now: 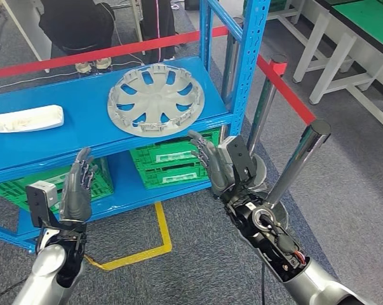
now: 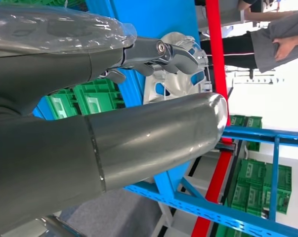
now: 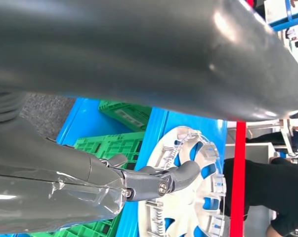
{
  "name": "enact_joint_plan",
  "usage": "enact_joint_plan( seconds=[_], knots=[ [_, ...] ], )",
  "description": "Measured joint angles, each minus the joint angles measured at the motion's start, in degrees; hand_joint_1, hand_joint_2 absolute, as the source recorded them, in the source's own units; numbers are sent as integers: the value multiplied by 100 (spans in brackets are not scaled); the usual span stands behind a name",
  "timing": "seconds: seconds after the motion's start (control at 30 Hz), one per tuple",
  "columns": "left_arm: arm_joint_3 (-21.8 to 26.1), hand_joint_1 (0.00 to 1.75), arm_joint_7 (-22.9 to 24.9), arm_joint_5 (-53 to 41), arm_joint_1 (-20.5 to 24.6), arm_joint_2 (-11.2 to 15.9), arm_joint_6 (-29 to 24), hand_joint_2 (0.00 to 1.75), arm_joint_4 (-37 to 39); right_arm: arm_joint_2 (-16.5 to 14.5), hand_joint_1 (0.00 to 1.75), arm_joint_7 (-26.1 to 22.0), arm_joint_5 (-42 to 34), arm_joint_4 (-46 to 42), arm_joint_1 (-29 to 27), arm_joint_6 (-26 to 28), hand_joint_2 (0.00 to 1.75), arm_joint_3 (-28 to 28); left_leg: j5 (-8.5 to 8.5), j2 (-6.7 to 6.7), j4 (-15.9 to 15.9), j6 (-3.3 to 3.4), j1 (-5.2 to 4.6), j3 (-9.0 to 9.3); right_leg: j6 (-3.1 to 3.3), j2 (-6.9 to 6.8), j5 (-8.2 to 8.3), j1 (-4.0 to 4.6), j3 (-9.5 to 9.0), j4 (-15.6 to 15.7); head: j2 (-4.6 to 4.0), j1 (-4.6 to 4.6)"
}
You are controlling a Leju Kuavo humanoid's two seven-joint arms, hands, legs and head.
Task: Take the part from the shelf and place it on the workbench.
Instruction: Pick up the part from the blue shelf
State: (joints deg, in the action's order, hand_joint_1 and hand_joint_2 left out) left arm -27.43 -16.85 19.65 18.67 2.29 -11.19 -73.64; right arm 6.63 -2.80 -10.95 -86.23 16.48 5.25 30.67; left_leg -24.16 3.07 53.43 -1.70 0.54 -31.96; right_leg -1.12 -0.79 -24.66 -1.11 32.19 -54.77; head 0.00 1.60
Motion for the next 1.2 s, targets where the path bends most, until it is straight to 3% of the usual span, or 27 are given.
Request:
enact_joint_plan(
  seconds=[0.63, 0.83, 0.9, 0.97, 1.03, 1.07, 1.1, 1.13, 1.2],
  knots=[
    [0, 0, 15, 69, 38, 3, 64, 0, 1, -14, 0, 3, -3, 17, 63, -30, 0, -14, -25, 0, 42, 32, -2, -16, -8, 0, -2, -24, -2, 3, 0, -1],
    [0, 0, 10, 141, 63, 3, 76, 0, 2, -14, 0, 7, -7, 17, 64, 4, 0, -17, -64, -1, 103, 106, -14, -54, -87, -7, 2, -34, -13, 20, 0, -4],
    [0, 0, 2, 156, 83, -2, 78, 0, 1, -14, 0, 6, -7, 16, 65, 20, 0, -25, -35, 4, 20, 156, 22, -2, -123, -1, -38, -36, 2, -1, 0, 3],
    [0, 0, -4, 163, 110, -11, 83, 0, 0, -14, 0, 6, -7, 15, 68, 26, 0, -43, -9, 15, -65, 205, 58, 68, -139, 32, -263, -37, 190, -409, 0, 45],
    [0, 0, -4, 164, 125, -21, 90, 0, 1, -14, 0, 9, -7, 17, 54, 28, 0, -57, -20, 19, -72, 224, 50, 91, -153, 57, -589, -41, 590, -1237, 0, 98],
    [0, 0, -3, 165, 124, -25, 92, 0, 1, -14, 0, 12, -7, 18, 41, 28, 0, -60, -30, 15, -70, 222, 51, 98, -165, 61, -669, -46, 771, -1563, 0, 119],
    [0, 0, -3, 166, 122, -27, 92, 0, 2, -14, 0, 13, -7, 19, 32, 28, 0, -62, -44, 8, -67, 212, 55, 110, -176, 59, -645, -52, 867, -1694, 0, 134],
    [0, 0, -2, 166, 121, -28, 92, 0, 2, -14, 0, 14, -7, 20, 28, 28, 0, -64, -63, -2, -59, 193, 66, 130, -185, 56, -504, -61, 844, -1581, 0, 150],
    [0, 0, -2, 168, 122, -29, 92, 0, 3, -14, 0, 13, -7, 21, 29, 28, 0, -73, -129, -22, -28, 127, 93, 187, -199, 25, -70, -81, 528, -838, 0, 197]
  ],
)
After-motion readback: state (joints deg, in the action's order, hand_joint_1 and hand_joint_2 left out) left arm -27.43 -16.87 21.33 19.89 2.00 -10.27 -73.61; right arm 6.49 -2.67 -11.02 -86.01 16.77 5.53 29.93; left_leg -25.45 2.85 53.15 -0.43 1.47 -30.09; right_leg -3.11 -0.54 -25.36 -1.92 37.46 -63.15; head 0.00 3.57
